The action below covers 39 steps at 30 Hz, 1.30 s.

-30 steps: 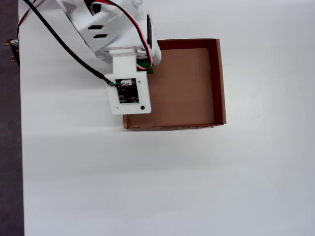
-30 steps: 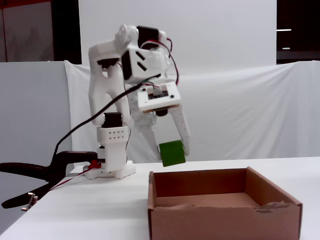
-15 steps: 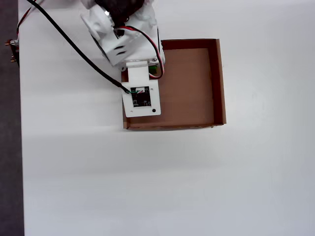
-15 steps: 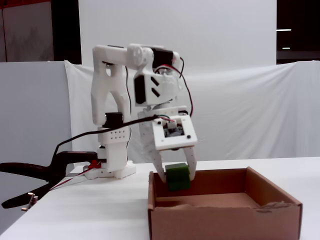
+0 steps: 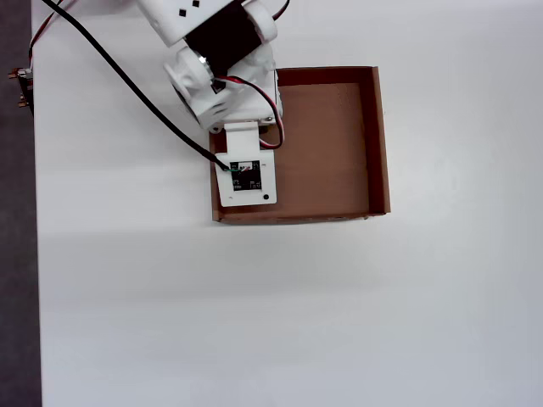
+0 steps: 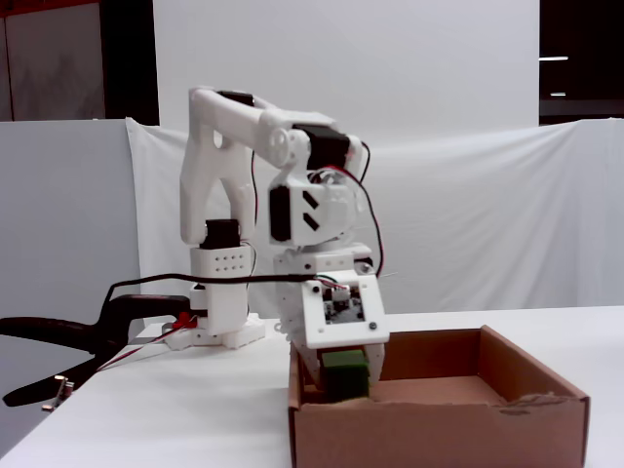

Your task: Grasp a green cube and put it in a box.

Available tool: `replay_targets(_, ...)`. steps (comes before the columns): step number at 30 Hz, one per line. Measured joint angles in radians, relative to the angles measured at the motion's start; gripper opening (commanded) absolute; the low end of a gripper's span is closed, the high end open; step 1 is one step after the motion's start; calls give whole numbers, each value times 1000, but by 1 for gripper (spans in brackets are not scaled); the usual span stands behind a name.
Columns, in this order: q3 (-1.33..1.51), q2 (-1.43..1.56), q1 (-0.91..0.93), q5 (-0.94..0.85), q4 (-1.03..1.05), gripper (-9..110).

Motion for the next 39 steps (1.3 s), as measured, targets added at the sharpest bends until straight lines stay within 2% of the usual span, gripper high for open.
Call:
replay_targets(18,-23,-15,-17,9,14,21)
replay_targets(23,-23,54,14,9,81,21)
replay_targets(30,-21,296,172,28,255,21)
replay_targets(39,299,750,488,28,232,21)
